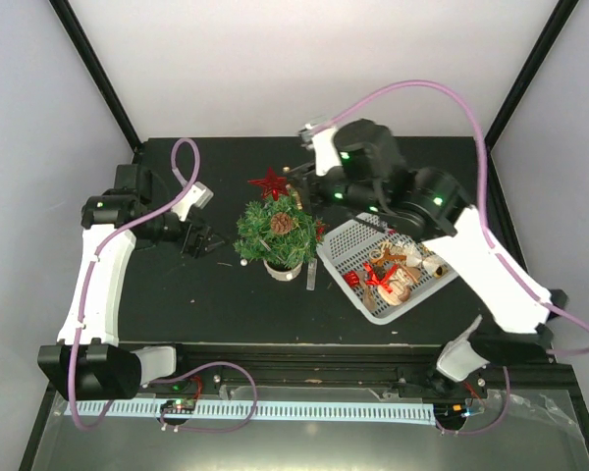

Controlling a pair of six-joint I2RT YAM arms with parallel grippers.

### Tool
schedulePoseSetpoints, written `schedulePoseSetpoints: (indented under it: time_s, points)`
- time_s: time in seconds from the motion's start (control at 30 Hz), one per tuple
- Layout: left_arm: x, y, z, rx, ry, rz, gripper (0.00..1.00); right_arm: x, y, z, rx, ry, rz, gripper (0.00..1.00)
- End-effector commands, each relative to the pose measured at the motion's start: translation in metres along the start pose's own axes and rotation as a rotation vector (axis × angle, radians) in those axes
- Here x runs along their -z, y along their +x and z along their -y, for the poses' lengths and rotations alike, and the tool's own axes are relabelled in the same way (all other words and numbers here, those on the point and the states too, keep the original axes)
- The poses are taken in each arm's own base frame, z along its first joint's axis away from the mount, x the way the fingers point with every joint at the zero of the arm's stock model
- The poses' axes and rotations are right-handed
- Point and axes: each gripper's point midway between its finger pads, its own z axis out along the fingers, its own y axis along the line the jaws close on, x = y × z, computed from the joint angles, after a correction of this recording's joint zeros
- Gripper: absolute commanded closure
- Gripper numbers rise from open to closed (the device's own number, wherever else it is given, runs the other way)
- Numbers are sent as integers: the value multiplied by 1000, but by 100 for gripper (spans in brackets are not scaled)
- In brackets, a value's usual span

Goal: Decorate the small christmas tree

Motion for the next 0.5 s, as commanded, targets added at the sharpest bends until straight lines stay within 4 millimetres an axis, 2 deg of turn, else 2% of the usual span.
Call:
schedulePoseSetpoints:
  time_s: [0.0, 0.2, 0.33, 0.47]
  points:
    - [10, -8, 6, -28, -3, 55, 9, -24, 15, -33, 95, -85, -108, 90]
    - [23, -6, -11, 22, -68, 98, 11, -49, 27, -61, 137, -141, -160, 89]
    - [21, -1, 17, -32, 85, 112, 15, -66, 40, -72, 137, -173, -205, 89]
    - [30, -11, 44, -96, 188, 180, 23, -80, 47, -81, 126, -205, -229, 89]
